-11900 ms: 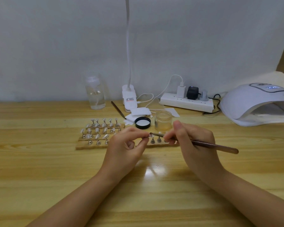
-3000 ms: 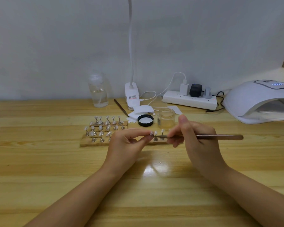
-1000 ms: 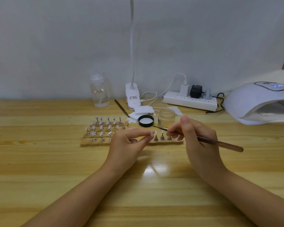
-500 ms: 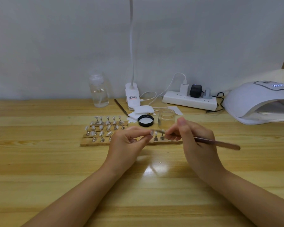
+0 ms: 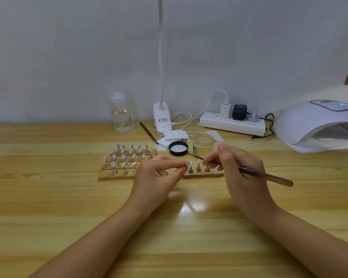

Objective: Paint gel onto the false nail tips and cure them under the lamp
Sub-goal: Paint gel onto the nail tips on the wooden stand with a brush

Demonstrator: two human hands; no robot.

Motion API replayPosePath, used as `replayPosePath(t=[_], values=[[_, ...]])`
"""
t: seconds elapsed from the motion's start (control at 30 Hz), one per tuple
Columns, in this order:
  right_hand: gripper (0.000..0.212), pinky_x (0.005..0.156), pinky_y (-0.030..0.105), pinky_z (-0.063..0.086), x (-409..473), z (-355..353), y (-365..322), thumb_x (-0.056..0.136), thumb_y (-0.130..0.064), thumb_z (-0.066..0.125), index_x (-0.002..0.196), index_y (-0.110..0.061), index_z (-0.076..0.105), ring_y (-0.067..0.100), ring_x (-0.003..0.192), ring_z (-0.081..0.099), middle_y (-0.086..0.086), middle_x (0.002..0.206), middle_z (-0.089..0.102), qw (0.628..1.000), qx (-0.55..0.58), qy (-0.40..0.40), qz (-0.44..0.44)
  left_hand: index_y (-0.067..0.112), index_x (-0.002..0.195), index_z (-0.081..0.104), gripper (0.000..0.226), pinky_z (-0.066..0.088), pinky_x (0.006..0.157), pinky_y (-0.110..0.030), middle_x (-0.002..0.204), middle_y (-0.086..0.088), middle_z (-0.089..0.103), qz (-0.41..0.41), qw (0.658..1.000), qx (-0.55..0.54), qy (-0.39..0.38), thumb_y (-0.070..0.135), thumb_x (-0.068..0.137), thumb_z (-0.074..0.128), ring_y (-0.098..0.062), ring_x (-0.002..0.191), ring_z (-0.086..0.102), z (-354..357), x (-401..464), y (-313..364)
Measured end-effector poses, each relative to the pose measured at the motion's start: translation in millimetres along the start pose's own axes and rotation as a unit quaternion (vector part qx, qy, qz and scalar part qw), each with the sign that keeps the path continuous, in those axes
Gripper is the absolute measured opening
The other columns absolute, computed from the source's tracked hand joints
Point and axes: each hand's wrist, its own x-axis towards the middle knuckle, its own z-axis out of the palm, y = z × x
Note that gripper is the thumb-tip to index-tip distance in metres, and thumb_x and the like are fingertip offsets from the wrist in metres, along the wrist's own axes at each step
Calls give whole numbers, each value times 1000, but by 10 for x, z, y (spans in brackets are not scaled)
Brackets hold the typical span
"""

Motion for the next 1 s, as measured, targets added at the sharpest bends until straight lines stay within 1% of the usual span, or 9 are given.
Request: replayPosePath(t=[0.07,0.17,0.27,0.37,0.53,0.63,0.73,0.87,1.0], values=[[36,56,11,46,-5,4,4,90,-35,48,63,-19,66,5,56,62,1,61,66,1000,20,-3,24,30,77,71,24,37,49,-15,73,14,64,0,1000,-1,-2,6,75,71,6,55,52,-3,0,2],[38,54,14,48,-3,1,-4,86,-41,44,61,-21,65,7,55,62,2,62,66,999,30,13,24,32,76,70,24,38,51,-15,73,14,65,0,1000,5,-6,8,75,71,6,59,53,-11,-2,-2],[36,58,14,47,6,-9,1,92,-32,46,66,-18,66,7,59,63,1,61,66,1000,-13,-4,-2,32,76,71,25,33,48,-12,69,19,65,4,1000,1,-9,7,75,70,5,56,51,-12,-2,-9],[38,52,13,47,-3,-6,-2,90,-35,48,60,-18,65,6,50,61,2,56,65,1000,20,-1,21,34,74,70,27,34,48,-11,69,25,65,3,1000,5,-8,6,75,70,4,57,52,-6,0,-8],[55,49,12,45,-11,-30,-25,82,-68,33,78,-22,62,10,47,63,5,63,68,998,50,24,13,31,78,72,22,50,61,-36,78,17,70,19,1000,-4,-10,9,75,71,-5,72,64,-6,-5,3],[40,55,6,42,-15,-54,-12,89,-54,37,81,-24,62,1,57,64,0,59,66,1000,-11,-5,-12,23,82,73,13,52,60,-42,78,10,72,45,999,-23,-21,17,70,72,-16,71,67,13,-18,18],[12,63,11,44,4,-27,6,82,-39,60,84,-27,59,0,74,63,-8,78,68,988,-132,-64,-54,20,86,73,21,50,54,-28,74,15,71,79,996,-18,-23,25,66,69,-18,66,67,13,-23,8],[20,76,23,50,-15,4,27,74,-28,69,89,-22,57,9,87,65,-4,90,68,979,-162,-95,-84,18,89,72,22,41,49,-14,76,14,71,97,995,-5,-38,24,69,68,-6,58,62,9,-25,-2],[15,73,19,49,-8,-6,38,76,-21,68,87,-20,57,10,82,65,-2,85,68,978,-153,-97,-100,21,86,72,20,39,48,-12,76,12,71,96,995,4,-36,28,67,68,-4,51,56,19,-26,3]])
